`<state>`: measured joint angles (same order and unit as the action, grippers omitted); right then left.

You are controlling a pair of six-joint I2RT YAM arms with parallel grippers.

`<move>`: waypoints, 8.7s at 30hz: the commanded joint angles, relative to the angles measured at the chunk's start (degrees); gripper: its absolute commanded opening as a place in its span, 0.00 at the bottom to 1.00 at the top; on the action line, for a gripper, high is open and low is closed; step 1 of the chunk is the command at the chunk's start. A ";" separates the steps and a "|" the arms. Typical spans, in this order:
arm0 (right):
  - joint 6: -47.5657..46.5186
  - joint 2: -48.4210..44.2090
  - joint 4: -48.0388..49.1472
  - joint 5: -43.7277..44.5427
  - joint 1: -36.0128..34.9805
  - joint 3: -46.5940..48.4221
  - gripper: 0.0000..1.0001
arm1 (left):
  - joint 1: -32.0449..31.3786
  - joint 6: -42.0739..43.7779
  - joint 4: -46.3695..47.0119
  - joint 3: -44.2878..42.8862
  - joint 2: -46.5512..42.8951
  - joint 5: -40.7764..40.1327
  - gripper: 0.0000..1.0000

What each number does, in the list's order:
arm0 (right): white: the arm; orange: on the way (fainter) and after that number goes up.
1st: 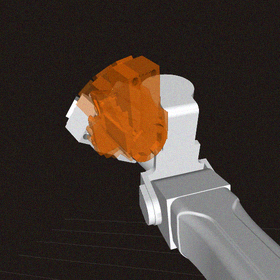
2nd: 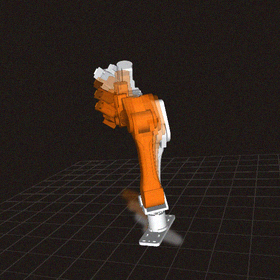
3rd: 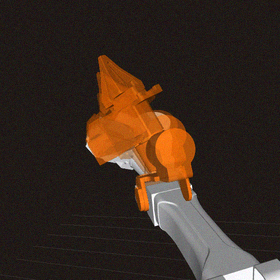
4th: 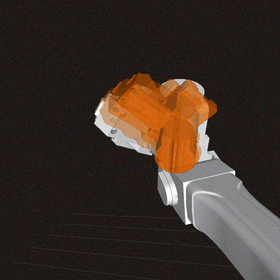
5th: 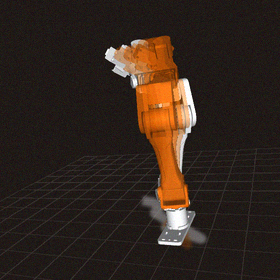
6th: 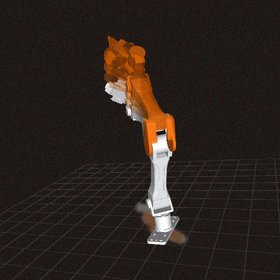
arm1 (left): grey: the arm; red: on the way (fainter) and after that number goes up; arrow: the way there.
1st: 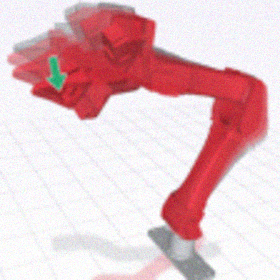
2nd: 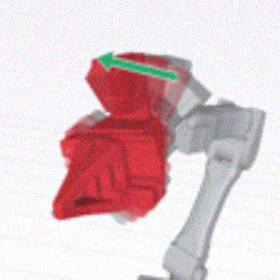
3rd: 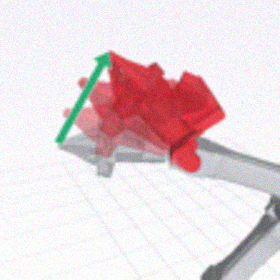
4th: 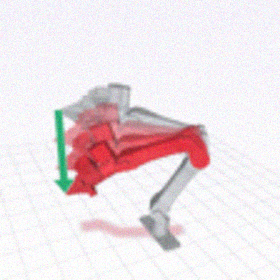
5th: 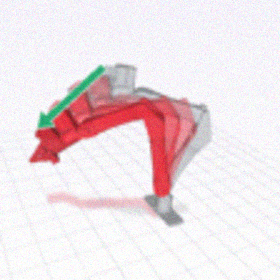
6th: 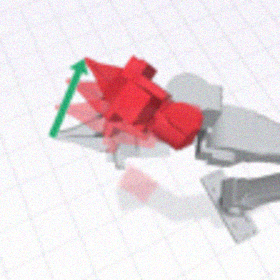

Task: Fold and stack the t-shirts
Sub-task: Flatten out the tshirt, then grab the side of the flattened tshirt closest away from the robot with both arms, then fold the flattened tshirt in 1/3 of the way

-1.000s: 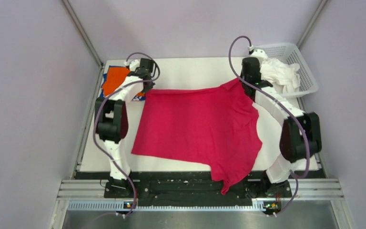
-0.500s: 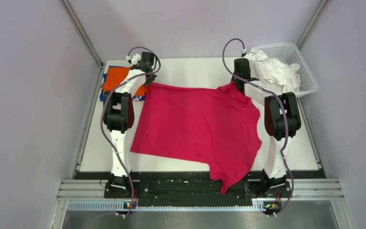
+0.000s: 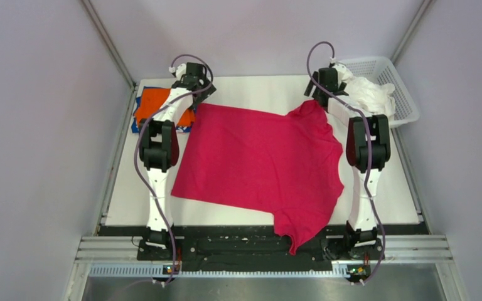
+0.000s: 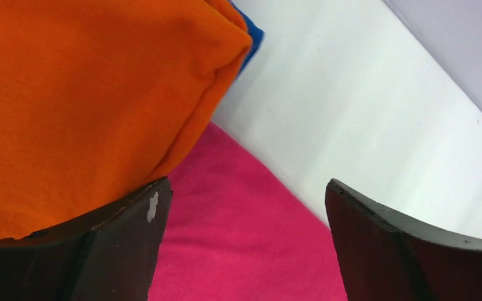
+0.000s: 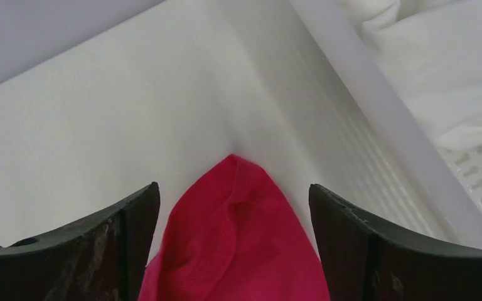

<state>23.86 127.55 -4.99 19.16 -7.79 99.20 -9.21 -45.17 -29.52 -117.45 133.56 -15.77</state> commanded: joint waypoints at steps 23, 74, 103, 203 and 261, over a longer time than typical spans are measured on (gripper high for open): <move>4.66 -6.10 5.75 -20.69 -5.46 -11.41 0.94 | -8.63 4.16 8.63 33.05 -19.38 21.58 0.99; 0.58 -12.45 -6.73 -5.67 -5.21 -20.21 0.96 | -8.16 3.99 5.96 36.25 -18.22 17.06 0.99; -8.67 5.77 -21.81 -11.83 -0.51 18.78 0.99 | -7.82 0.73 4.61 29.19 -20.06 16.75 0.99; 36.12 -64.04 -50.68 -4.43 -44.66 -65.59 0.00 | -8.84 -22.49 -12.91 88.10 -79.58 -4.10 0.00; -41.63 -42.35 -22.43 -9.10 -15.49 -35.59 0.00 | -0.83 -9.07 9.23 60.09 -45.90 4.02 0.00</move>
<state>3.81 83.00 -34.00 15.31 -23.70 60.36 -10.55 -56.14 -22.22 -54.22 85.80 -12.34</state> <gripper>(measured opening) 0.013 0.012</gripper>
